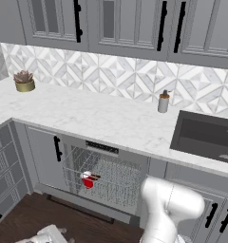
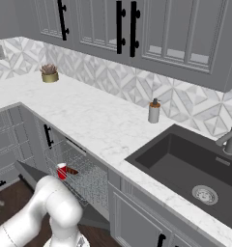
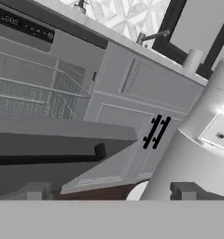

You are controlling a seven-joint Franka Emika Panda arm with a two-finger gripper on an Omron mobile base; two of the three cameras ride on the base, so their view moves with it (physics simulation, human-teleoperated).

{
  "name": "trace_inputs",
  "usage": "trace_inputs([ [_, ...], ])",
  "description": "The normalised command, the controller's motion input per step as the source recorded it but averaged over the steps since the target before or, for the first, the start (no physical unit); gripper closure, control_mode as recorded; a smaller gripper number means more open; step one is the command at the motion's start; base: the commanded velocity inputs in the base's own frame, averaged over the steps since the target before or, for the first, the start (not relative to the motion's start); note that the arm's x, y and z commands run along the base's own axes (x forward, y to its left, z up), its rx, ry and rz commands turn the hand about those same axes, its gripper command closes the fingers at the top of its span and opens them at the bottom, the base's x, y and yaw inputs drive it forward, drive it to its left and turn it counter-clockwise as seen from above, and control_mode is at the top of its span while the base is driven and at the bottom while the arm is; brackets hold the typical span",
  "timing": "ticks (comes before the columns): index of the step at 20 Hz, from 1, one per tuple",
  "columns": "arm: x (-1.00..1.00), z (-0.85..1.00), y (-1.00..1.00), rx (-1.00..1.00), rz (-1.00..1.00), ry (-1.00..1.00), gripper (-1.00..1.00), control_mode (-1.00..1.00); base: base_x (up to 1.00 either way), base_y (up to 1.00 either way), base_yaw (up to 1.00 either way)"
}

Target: Pick up the cup and bowl from the counter, place them in the dishwasher, and close the dishwasher door.

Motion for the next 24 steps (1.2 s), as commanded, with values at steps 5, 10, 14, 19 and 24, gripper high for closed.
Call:
trace_inputs([
  [5, 0.33, -0.52, -0.01, -0.15, 0.00, -0.05, -1.00, -1.00, 0.00, 0.00, 0.00],
  [10, 0.50, -0.63, 0.00, -0.12, 0.00, -0.07, -1.00, -1.00, 0.00, 0.00, 0.00],
  [14, 0.38, -0.44, 0.00, 0.00, 0.00, 0.04, -1.00, -1.00, 0.00, 0.00, 0.00],
  [19, 0.73, -0.96, 0.08, -0.07, 0.06, 0.04, -1.00, -1.00, 0.00, 0.00, 0.00],
  [24, 1.00, -1.00, 0.00, -0.06, 0.12, 0.00, -1.00, -1.00, 0.00, 0.00, 0.00],
])
